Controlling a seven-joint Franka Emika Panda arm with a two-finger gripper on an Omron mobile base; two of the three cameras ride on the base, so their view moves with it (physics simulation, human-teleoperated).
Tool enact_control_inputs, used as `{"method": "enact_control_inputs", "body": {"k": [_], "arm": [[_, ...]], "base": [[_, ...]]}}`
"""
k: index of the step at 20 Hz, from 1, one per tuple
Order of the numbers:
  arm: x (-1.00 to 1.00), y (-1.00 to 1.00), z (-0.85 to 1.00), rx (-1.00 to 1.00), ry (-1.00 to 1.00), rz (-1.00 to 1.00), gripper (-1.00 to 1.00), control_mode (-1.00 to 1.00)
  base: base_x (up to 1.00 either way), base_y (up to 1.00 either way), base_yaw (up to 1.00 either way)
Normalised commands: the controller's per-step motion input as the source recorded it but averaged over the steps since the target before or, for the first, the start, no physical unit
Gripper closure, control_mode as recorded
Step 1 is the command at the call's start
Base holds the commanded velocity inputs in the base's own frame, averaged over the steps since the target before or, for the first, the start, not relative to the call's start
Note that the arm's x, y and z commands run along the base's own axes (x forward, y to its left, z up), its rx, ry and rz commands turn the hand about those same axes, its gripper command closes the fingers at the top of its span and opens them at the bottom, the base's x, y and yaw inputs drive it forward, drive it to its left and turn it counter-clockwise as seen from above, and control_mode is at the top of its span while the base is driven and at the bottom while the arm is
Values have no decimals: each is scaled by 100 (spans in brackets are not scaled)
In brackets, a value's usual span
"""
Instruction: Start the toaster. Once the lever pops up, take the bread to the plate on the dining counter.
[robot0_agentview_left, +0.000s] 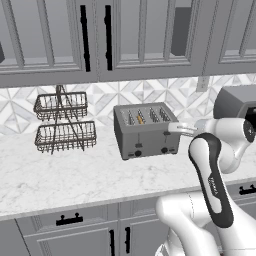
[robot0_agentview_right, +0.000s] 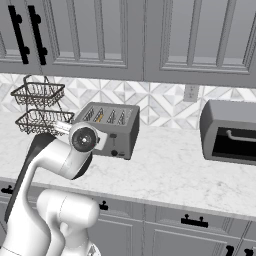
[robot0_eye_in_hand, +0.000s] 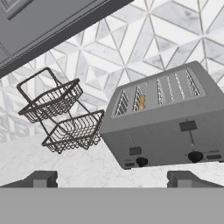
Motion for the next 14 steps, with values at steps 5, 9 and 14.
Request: {"method": "enact_control_inputs", "body": {"k": [5, 9, 14], "arm": [[0, 0, 0, 0, 0, 0, -100, -100], [0, 0, 0, 0, 0, 0, -100, -100], [0, 0, 0, 0, 0, 0, -100, -100]], "base": [[0, 0, 0], [0, 0, 0], [0, 0, 0]]}}
